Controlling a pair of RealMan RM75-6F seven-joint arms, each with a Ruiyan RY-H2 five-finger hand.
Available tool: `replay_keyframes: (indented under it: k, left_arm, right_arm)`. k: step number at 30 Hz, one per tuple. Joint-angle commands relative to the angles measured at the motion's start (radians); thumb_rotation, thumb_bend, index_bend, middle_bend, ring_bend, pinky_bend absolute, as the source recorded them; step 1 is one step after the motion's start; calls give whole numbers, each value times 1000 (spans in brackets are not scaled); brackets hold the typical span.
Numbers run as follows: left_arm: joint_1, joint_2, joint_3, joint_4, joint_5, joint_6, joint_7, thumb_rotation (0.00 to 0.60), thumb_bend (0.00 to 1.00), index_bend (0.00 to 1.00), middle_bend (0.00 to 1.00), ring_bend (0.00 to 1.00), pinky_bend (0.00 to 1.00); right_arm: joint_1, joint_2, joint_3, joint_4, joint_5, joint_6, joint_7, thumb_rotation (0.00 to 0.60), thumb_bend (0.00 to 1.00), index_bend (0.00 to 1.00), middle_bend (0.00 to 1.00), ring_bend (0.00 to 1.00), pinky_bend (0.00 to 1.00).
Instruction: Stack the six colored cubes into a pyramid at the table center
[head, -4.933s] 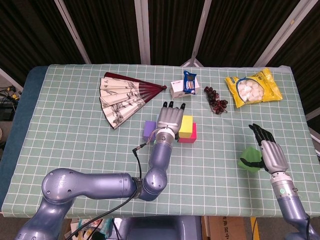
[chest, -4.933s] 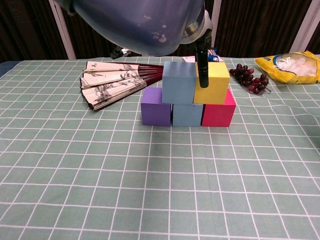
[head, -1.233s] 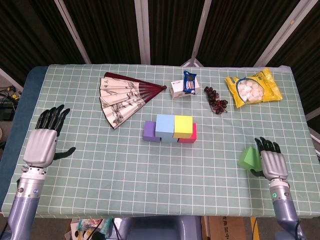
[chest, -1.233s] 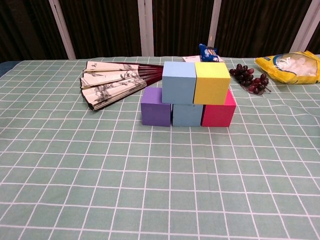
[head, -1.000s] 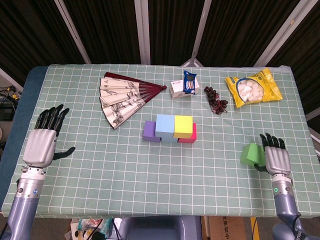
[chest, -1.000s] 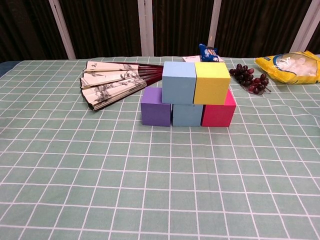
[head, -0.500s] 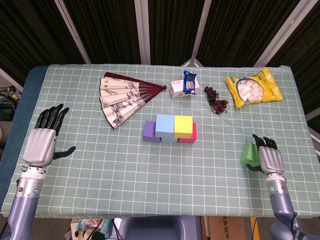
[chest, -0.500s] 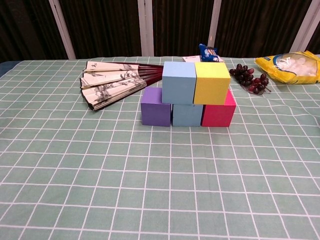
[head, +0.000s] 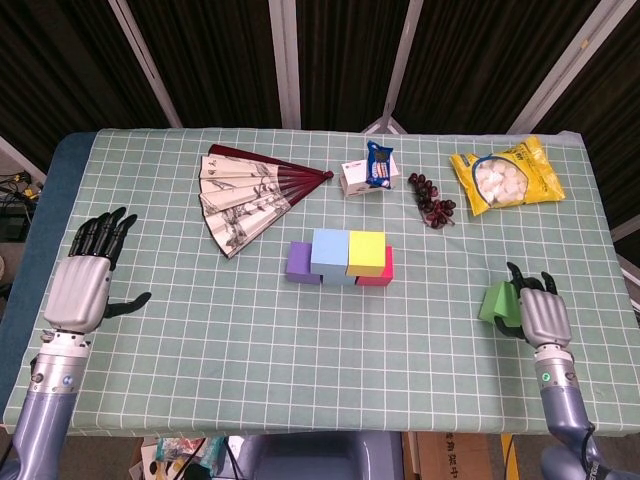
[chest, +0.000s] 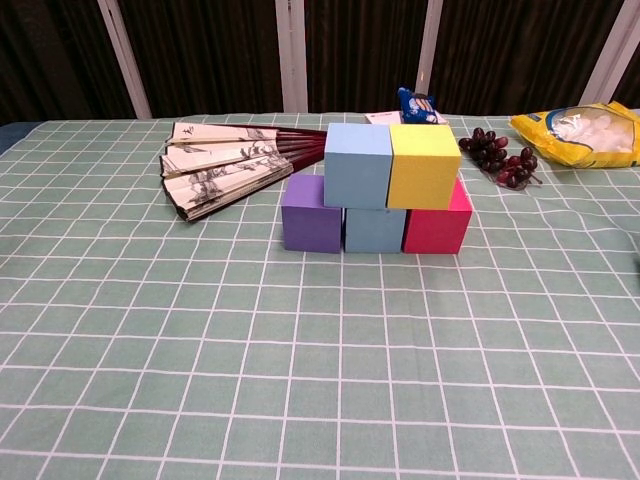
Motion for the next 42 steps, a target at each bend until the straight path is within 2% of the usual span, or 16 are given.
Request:
replay_keyframes:
  k: [1, 7, 11, 15, 19, 23, 30, 38, 42]
  left_arm:
    - [2, 3, -4, 1, -2, -6, -5, 600, 29, 0, 0, 0, 0]
    - [5, 12, -13, 2, -16, -21, -8, 600, 29, 0, 0, 0, 0]
    - [5, 19, -22, -5, -33, -31, -7, 600, 29, 0, 0, 0, 0]
    - [4, 27, -28, -9, -47, -42, 0, 600, 29, 0, 0, 0, 0]
    - [1, 33, -30, -10, -72, -61, 13, 600, 29, 0, 0, 0, 0]
    - [-5, 41, -32, -6, -104, -85, 24, 600, 29, 0, 0, 0, 0]
    - [-14, 46, -41, 10, -143, -110, 26, 600, 29, 0, 0, 0, 0]
    - [-20, 69, -55, 22, -175, -143, -3, 600, 29, 0, 0, 0, 0]
    - [-19, 82, -65, 23, -177, -141, -16, 600, 28, 0, 0, 0, 0]
  right_arm:
    - [-7, 34, 15, -60, -35, 30, 24, 600, 408, 0, 403, 208, 0]
    - [12, 141, 56, -219, -76, 52, 2, 600, 407, 0, 403, 208, 0]
    - [60, 231, 105, -356, -48, 27, -72, 600, 407, 0, 403, 208, 0]
    - [137, 287, 162, -453, 25, -4, -180, 600, 408, 0, 403, 208, 0]
    - [256, 307, 231, -527, 169, -34, -306, 600, 408, 0, 403, 208, 0]
    - [385, 288, 276, -551, 303, -36, -429, 600, 408, 0, 403, 208, 0]
    - [600, 192, 307, -552, 534, 16, -600, 600, 407, 0, 403, 208, 0]
    - [782, 97, 331, -504, 762, 90, -713, 600, 408, 0, 403, 208, 0]
    - [839, 78, 337, -494, 848, 124, -748, 600, 408, 0, 403, 208, 0]
